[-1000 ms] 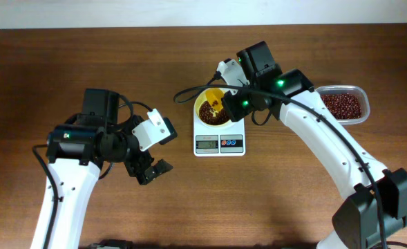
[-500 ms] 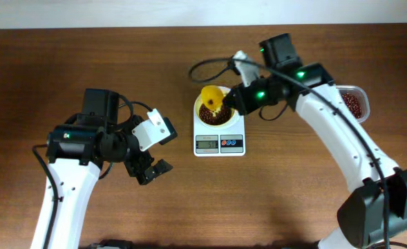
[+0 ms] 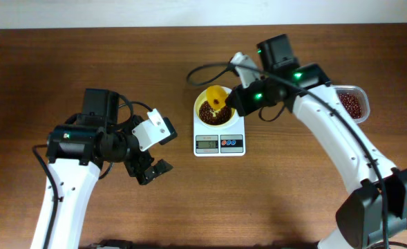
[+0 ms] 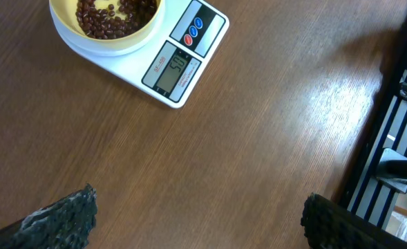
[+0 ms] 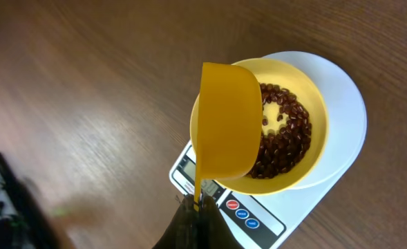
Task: Scoop item into bowl and weigh 50g on scale
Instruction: 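Tilt the scoop slowly to trickle beans into the yellow bowl, then move the scoop right from the bowl to the bean tub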
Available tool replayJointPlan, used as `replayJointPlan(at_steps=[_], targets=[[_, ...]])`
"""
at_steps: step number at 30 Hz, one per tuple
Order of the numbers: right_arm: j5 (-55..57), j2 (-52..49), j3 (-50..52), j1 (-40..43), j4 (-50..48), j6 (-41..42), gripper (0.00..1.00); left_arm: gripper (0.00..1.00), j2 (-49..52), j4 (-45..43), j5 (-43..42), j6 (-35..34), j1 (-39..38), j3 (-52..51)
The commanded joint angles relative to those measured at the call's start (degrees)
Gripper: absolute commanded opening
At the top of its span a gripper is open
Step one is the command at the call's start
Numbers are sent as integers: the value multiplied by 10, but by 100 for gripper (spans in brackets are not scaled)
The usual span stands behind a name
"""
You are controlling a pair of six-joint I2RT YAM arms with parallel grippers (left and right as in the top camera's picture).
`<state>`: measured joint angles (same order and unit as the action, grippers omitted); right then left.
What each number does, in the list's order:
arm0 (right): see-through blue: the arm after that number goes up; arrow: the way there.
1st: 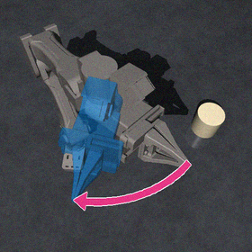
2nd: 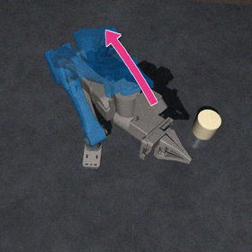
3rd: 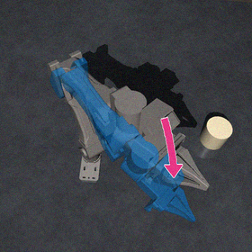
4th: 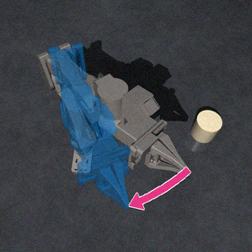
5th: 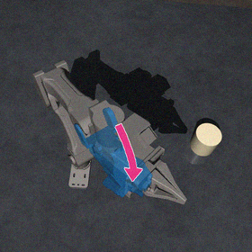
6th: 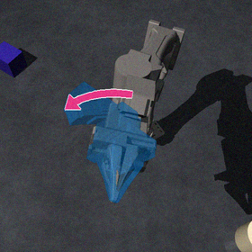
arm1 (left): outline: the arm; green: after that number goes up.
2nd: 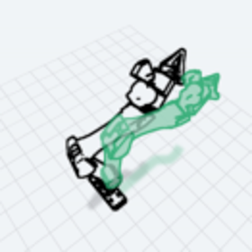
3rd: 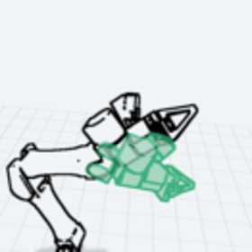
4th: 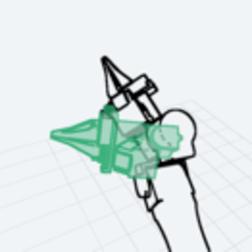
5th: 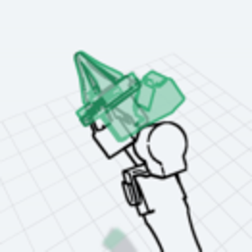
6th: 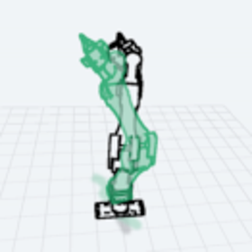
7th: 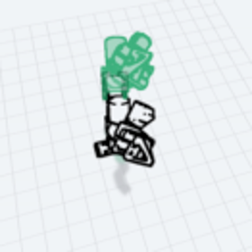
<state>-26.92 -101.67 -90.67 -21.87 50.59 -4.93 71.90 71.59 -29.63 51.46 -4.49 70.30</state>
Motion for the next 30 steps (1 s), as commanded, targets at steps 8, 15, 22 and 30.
replayJointPlan(at_steps=[8, 15, 22, 30], targets=[[59, 7, -15, -29, -5, -21, 4, 99, -2, 1, -10, 9, -2, 7], [16, 7, -15, -15, -35, 25, 4, 99, -2, 1, -10, 9, -2, 7], [-56, 7, -16, 73, -34, 42, 4, 99, -2, 1, -10, 9, -2, 7], [-17, 44, -16, 256, 33, 43, 4, 99, -2, 1, -10, 9, -2, 7]])
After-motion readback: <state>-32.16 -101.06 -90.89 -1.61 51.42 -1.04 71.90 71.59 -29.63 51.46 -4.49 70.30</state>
